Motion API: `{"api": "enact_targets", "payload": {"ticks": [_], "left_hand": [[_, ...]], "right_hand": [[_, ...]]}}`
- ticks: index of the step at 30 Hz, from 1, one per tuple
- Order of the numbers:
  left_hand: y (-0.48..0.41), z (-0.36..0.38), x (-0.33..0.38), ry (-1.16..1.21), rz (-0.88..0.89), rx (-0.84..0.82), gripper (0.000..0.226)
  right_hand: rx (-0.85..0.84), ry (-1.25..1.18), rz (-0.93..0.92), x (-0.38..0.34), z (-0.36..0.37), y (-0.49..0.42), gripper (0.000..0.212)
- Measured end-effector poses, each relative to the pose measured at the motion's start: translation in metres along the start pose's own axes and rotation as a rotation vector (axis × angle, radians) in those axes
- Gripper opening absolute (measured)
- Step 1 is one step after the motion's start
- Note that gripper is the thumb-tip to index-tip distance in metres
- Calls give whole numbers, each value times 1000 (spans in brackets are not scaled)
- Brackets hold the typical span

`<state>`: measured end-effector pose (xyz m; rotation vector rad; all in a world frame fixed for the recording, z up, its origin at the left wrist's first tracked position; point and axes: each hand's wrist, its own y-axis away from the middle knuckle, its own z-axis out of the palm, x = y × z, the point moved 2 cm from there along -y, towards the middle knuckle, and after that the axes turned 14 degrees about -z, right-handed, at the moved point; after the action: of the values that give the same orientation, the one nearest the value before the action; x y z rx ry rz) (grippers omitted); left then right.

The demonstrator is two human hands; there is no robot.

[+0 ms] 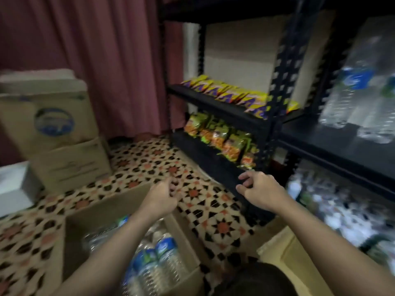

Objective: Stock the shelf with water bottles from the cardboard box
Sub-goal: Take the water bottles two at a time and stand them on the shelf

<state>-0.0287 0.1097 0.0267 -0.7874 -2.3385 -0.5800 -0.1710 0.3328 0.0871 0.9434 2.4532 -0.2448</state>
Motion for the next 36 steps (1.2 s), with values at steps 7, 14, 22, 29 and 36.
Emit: {"api": "enact_targets", "payload": {"ticks": [7,14,22,29,36], "left_hand": [[-6,2,-156,-70,-324,91,47],[-39,88,-238,111,-570,-42,58],[-52,175,-285,189,-859,-190,51],[-74,213,-290,169,-1034,-139,89],[-82,219,-282,196,-1052,-120,105]], "right_hand": [[-269,-146,-94,-70,135,-57,52],[-511,-129,-34,-68,272,-97,66],[-620,-33,176,-5,399,-95,79],[-502,161,260,20,446,-82,73],[-480,412,112,22,461,-92,56]]}}
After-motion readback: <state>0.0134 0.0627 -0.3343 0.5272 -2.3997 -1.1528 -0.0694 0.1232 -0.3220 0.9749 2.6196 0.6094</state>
